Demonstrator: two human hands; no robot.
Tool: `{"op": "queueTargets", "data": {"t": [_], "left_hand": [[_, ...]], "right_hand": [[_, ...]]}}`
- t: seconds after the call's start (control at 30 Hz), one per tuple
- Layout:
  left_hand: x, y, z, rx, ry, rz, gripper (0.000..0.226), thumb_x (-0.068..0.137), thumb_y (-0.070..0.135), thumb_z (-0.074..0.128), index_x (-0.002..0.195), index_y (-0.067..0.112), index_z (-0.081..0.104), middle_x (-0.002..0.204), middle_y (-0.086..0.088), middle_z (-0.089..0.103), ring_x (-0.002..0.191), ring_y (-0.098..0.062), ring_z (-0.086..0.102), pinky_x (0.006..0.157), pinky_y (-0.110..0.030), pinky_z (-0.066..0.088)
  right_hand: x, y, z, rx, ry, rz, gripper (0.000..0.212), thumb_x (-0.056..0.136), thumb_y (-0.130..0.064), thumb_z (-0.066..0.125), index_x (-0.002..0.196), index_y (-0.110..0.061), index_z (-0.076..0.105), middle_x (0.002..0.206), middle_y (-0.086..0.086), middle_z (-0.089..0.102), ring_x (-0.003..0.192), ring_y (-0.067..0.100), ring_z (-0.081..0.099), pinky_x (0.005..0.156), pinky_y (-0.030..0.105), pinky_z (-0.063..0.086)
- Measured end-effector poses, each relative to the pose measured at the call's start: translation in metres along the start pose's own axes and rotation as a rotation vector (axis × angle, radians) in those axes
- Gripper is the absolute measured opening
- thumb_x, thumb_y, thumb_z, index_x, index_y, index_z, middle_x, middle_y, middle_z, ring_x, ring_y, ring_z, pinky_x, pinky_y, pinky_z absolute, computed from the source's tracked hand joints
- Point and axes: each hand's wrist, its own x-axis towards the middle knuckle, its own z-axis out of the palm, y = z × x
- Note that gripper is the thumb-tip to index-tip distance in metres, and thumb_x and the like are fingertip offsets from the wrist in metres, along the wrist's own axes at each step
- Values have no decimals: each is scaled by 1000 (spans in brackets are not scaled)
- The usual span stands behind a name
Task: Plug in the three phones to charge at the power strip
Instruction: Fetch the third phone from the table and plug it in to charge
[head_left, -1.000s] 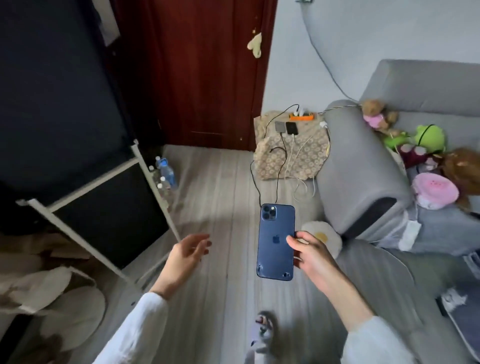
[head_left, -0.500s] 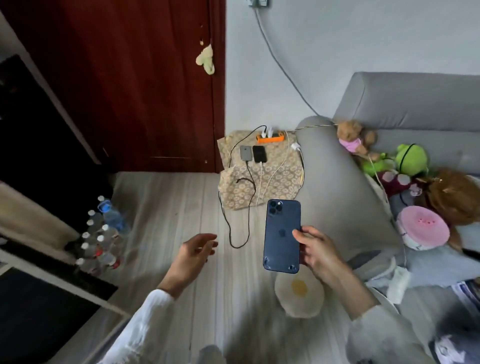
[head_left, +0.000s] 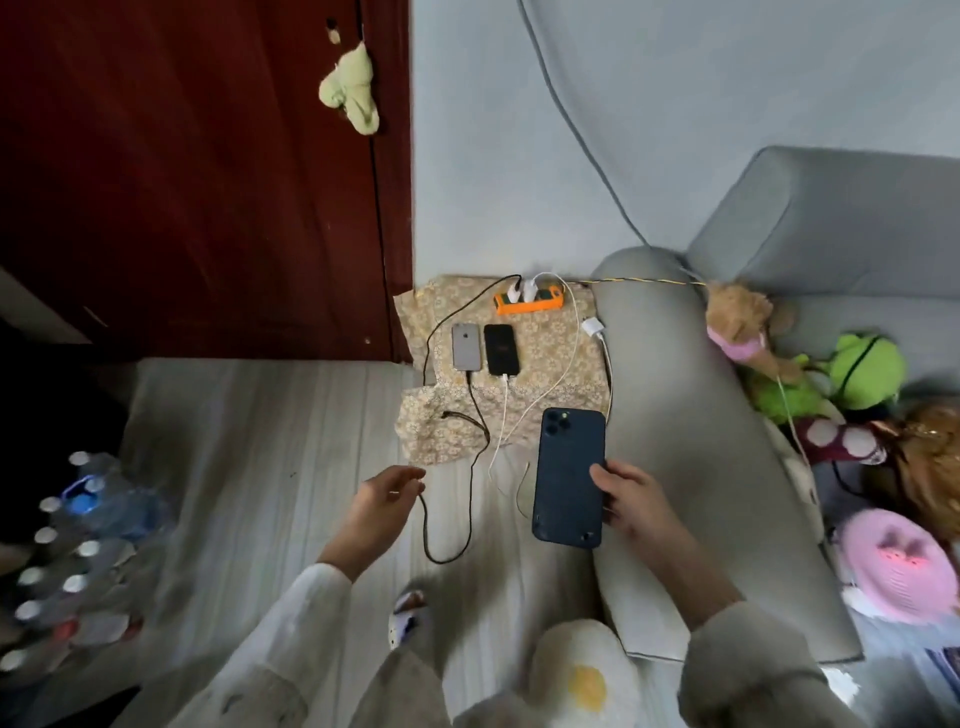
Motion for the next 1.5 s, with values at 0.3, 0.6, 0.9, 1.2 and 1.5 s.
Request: {"op": "queueTargets", "data": {"t": [0.3,0.6,0.9,1.2,1.5], "left_hand": [[150,40,42,128,-137,-112,22,91,18,51,109,16,62,109,-6,68,99,-22,62,92,-31,47],[303,35,134,271,-77,-164,32,92,18,47,124,15,52,127,-6,56,119,-21,50,102,-32,38],[424,-14,204,627,-90,-245,57,95,32,40,144,29,14,157,1,5,145,-23,-6,116,-52,-1],[490,-37,231,826,-143,-201,82,89,49,45,142,36,-16,153,-6,-27,140,-32,-23,109,-63,1],[498,-32,241,900,-175,-304,89,87,50,45,129,38,-33,148,-6,-37,138,-33,-28,109,-66,8]], "right_hand": [[161,-67,-9,-109,60,139,9,93,-12,50,86,-17,54,94,3,59,84,20,57,94,45,45],[384,-78,-13,-158,76,283,30,92,-6,50,122,-4,51,110,15,59,93,29,57,67,34,46],[538,-33,9,-228,40,322,15,93,-6,48,104,-10,57,104,12,61,84,22,59,71,31,51],[577,-20,3,-375,43,222,22,90,-9,53,109,-7,65,102,10,69,86,25,62,60,30,51],[574,-34,5,-666,27,122,32,90,-16,53,120,-3,58,118,11,63,106,26,60,97,42,48]]}}
